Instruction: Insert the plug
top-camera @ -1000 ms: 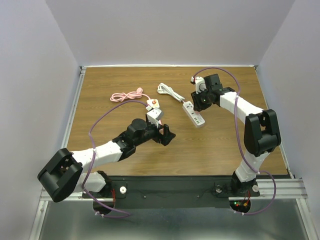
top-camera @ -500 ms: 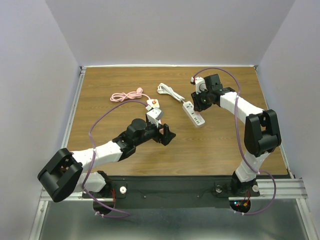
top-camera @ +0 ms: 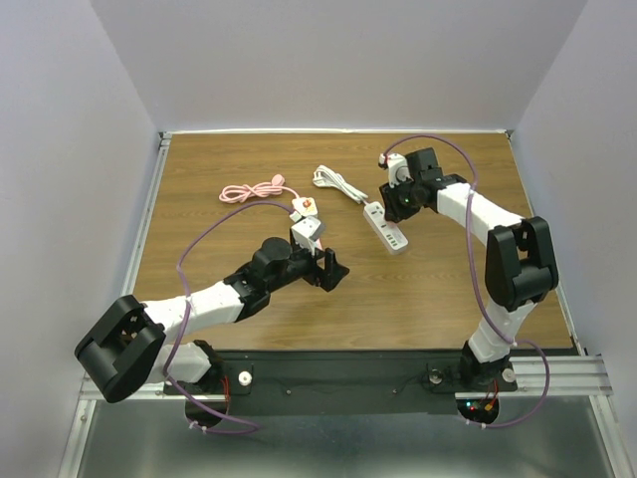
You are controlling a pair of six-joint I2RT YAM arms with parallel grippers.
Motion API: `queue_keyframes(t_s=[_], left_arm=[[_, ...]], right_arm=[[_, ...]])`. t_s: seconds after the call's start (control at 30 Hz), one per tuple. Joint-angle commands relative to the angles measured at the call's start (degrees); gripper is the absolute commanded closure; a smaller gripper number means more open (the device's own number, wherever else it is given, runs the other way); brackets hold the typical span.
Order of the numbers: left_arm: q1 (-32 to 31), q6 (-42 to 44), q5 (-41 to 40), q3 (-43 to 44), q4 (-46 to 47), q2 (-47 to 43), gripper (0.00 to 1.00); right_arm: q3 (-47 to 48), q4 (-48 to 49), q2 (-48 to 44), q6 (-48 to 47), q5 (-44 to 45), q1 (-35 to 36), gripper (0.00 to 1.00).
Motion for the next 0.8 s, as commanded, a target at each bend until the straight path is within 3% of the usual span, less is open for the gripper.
queue_keyframes(t_s=[0.0, 0.77], left_arm=[[0.21, -0.07, 0.73, -0.63, 2.74, -0.45, 0.06], [0.12, 0.72, 1.87, -0.10, 3.27, 0.25, 0.06]], right_arm=[[-0.03, 2.25, 0.91, -0.57, -0.53, -0.41, 1.00], [-5.92, 3.57, 1.87, 0.22, 3.60, -0.32, 1.00]])
